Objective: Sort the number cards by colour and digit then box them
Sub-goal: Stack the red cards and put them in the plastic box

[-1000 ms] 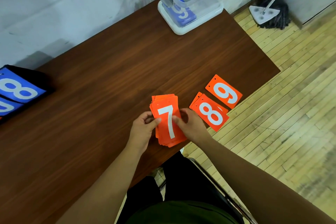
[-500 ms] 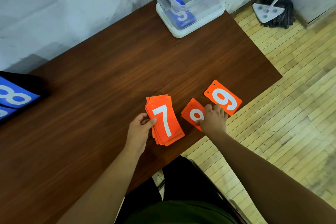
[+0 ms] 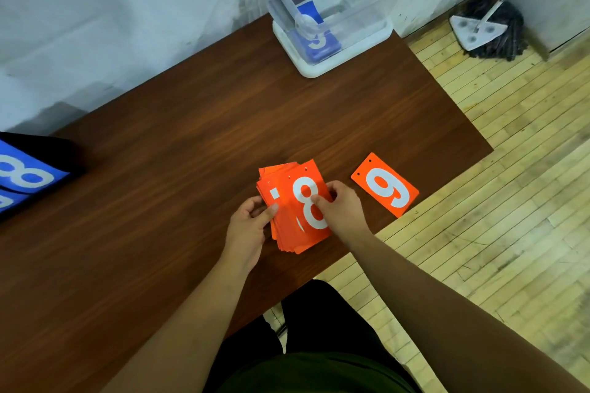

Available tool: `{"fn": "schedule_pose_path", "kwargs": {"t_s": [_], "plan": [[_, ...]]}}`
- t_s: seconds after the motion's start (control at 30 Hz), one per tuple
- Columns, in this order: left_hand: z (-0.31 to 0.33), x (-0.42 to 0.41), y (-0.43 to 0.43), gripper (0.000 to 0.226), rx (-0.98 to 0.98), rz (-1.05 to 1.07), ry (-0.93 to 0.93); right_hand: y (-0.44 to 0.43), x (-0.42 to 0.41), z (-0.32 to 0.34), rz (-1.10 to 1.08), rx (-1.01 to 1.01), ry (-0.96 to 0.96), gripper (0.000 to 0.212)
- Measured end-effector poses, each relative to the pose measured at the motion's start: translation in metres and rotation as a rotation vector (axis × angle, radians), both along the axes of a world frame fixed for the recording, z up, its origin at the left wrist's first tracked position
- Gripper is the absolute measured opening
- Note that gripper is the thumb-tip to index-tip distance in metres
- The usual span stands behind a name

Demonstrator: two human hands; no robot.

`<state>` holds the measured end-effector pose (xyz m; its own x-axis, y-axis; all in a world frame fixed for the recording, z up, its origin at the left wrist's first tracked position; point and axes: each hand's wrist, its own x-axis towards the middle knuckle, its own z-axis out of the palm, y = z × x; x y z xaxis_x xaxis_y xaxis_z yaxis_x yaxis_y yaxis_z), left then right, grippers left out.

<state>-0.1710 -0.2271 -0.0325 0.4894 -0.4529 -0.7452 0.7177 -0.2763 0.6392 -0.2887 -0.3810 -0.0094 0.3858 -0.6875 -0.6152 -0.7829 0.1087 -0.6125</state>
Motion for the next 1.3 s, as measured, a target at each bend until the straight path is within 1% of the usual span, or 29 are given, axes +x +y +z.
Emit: {"fn": "schedule_pose_path", "kwargs": {"t_s": [0.07,0.13,0.23,0.3,0.37,0.4,0.47,0.53,0.6,0.67,0.7,0.73,0.8,0.83,0.87,0.93,0.97,1.07,1.1,1.13,1.23,1.3], "plan": [[0.002,-0.005,-0.011,0.047,-0.04,-0.028,-0.002,0.004,0.0,-0.003,0.047,-0.109,0.005,0.042],[0.003,-0.011,-0.022,0.052,-0.054,-0.056,-0.036,0.003,-0.002,-0.005,0.107,-0.151,-0.014,0.047],[0.001,-0.015,-0.035,0.045,-0.026,-0.065,-0.085,-0.017,-0.012,-0.008,0.122,-0.166,-0.004,0.05],[0.002,-0.016,-0.038,0.042,-0.006,-0.048,-0.074,-0.04,-0.025,-0.009,0.079,-0.292,0.064,0.049],[0.003,-0.016,-0.038,0.046,0.02,-0.047,-0.065,-0.064,-0.041,-0.01,0.096,-0.418,0.199,0.059],[0.004,-0.016,-0.037,0.048,0.03,-0.05,-0.063,-0.074,-0.048,-0.011,0.131,-0.446,0.287,0.065],[0.004,-0.015,-0.034,0.049,0.041,-0.04,-0.057,-0.088,-0.056,-0.012,0.192,-0.427,0.443,0.074],[0.003,-0.015,-0.031,0.05,0.047,-0.014,-0.047,-0.093,-0.057,-0.014,0.242,-0.418,0.534,0.076],[0.003,-0.015,-0.027,0.05,0.065,0.0,-0.04,-0.092,-0.053,-0.016,0.257,-0.424,0.562,0.078],[0.004,-0.013,-0.021,0.049,0.087,0.008,-0.043,-0.087,-0.047,-0.016,0.221,-0.387,0.562,0.081],[0.004,-0.011,-0.018,0.049,0.1,0.018,-0.047,-0.083,-0.043,-0.017,0.22,-0.378,0.561,0.08],[0.004,-0.01,-0.014,0.049,0.114,0.027,-0.05,-0.079,-0.04,-0.018,0.246,-0.384,0.556,0.074],[0.004,-0.007,-0.007,0.044,0.134,0.046,-0.055,-0.069,-0.035,-0.019,0.304,-0.383,0.497,0.051],[0.004,-0.005,-0.004,0.039,0.143,0.054,-0.064,-0.065,-0.032,-0.019,0.26,-0.34,0.429,0.041],[0.005,-0.003,-0.001,0.034,0.158,0.059,-0.08,-0.061,-0.028,-0.016,0.156,-0.261,0.336,0.037],[0.005,0.002,0.005,0.029,0.193,0.065,-0.126,-0.056,-0.017,-0.007,-0.099,-0.062,0.09,0.034],[0.006,0.006,0.008,0.027,0.206,0.069,-0.149,-0.053,-0.009,-0.001,-0.173,0.048,-0.021,0.034],[0.01,0.016,0.019,0.027,0.2,0.065,-0.187,-0.03,0.013,0.013,-0.224,0.386,-0.234,0.034],[0.012,0.018,0.022,0.028,0.176,0.055,-0.183,-0.019,0.019,0.016,-0.204,0.43,-0.264,0.032],[0.014,0.021,0.024,0.03,0.143,0.049,-0.165,-0.008,0.025,0.017,-0.156,0.425,-0.259,0.032],[0.021,0.025,0.029,0.037,0.015,0.085,-0.077,0.021,0.041,0.019,0.04,0.285,-0.139,0.048],[0.024,0.026,0.033,0.041,-0.053,0.112,-0.029,0.035,0.046,0.018,0.078,0.35,-0.13,0.053]]}}
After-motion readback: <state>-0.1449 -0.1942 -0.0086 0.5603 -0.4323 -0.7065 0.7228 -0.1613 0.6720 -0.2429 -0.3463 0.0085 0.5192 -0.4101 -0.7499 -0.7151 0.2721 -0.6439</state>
